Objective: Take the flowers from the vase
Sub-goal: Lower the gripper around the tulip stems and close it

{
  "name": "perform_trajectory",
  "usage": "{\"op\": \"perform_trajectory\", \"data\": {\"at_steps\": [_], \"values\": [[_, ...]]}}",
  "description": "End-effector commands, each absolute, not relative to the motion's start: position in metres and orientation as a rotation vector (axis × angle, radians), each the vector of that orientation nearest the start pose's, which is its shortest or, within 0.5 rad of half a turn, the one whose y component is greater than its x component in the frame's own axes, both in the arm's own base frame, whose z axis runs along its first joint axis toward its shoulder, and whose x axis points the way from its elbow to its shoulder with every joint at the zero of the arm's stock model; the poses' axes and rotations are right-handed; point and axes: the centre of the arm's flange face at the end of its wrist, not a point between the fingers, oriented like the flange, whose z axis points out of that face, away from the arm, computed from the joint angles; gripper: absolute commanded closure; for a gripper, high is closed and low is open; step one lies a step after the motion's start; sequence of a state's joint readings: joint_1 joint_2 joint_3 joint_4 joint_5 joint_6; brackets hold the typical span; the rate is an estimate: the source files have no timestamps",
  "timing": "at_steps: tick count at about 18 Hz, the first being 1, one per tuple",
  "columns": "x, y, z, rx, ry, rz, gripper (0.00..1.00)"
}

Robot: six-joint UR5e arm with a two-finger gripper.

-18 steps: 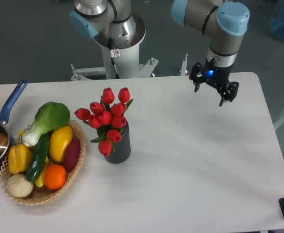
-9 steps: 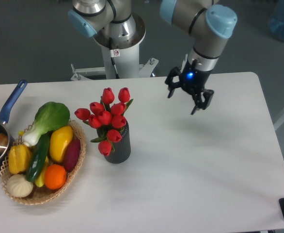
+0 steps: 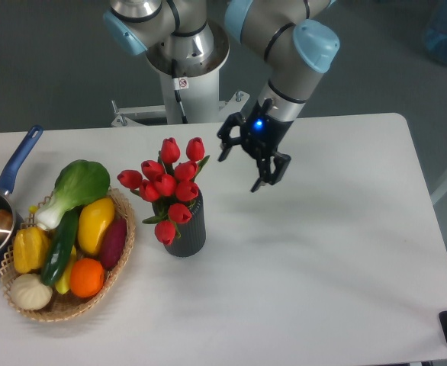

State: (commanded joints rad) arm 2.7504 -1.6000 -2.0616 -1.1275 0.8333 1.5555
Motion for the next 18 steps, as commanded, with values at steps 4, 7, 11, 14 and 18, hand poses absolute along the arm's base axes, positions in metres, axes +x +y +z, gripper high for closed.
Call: {"op": "perform_trajectory", "data": {"at_steps": [4,7,11,14,18], "values": [[-0.321,0.356,0.323,-2.32,0.381,-0.348,0.0],[-0.314,0.362,0.332,-2.232,0.347,-0.388,0.0],[-0.308,0.374,0.332,-2.161,0.339,-0.422,0.0],[-0.306,0.379,0.331,-2.136,0.342,-0.43,0.0],[-0.306,0.38,0.33,-2.135,0.342,-0.434,0.12]]}}
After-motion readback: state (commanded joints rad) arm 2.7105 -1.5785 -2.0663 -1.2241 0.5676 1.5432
